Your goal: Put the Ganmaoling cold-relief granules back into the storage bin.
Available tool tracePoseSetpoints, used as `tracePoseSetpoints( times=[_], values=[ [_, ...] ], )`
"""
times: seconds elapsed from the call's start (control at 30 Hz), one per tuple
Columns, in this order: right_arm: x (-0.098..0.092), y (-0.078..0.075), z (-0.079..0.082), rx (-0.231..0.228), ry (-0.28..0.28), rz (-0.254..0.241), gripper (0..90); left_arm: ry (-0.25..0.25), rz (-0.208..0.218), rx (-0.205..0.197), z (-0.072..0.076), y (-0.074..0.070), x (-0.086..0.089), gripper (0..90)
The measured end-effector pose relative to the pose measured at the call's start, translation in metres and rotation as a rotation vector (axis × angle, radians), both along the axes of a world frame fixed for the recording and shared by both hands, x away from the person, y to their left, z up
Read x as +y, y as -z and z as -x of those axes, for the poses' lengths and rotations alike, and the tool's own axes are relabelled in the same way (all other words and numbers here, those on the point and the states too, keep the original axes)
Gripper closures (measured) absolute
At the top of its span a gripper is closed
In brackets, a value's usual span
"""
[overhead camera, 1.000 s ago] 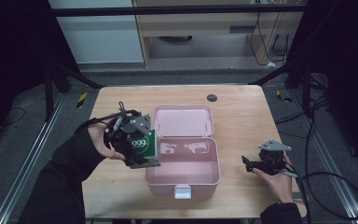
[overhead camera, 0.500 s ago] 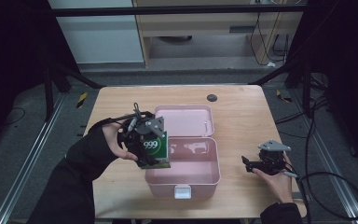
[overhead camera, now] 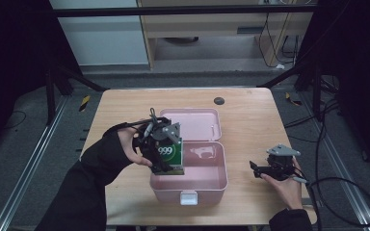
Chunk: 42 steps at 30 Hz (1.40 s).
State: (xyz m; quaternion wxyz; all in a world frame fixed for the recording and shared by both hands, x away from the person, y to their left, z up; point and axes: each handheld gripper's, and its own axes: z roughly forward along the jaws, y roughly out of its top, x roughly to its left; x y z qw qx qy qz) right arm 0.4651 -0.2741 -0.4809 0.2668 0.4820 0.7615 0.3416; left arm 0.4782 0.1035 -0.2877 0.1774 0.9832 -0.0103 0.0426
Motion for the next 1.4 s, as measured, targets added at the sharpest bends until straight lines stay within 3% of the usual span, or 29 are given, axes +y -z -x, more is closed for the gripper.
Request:
tracePoseSetpoints(
  times=[0.47, 0.77, 1.4],
  values=[
    [0.0, 0.001, 0.0, 0.001, -0.002, 0.0, 5.2, 0.013, -0.025, 0.021, -0.004, 0.019, -0.005, 15.1],
    [0.0, 0.001, 0.0, 0.002, 0.003, -0.004, 5.1, 0.018, -0.068, 0.023, -0.007, 0.036, -0.011, 15.1],
    [-0.001, 0.002, 0.0, 0.001, 0.001, 0.001, 4.9, 0.017, -0.059, 0.054, -0.007, 0.056, -0.004, 15.0]
  ],
)
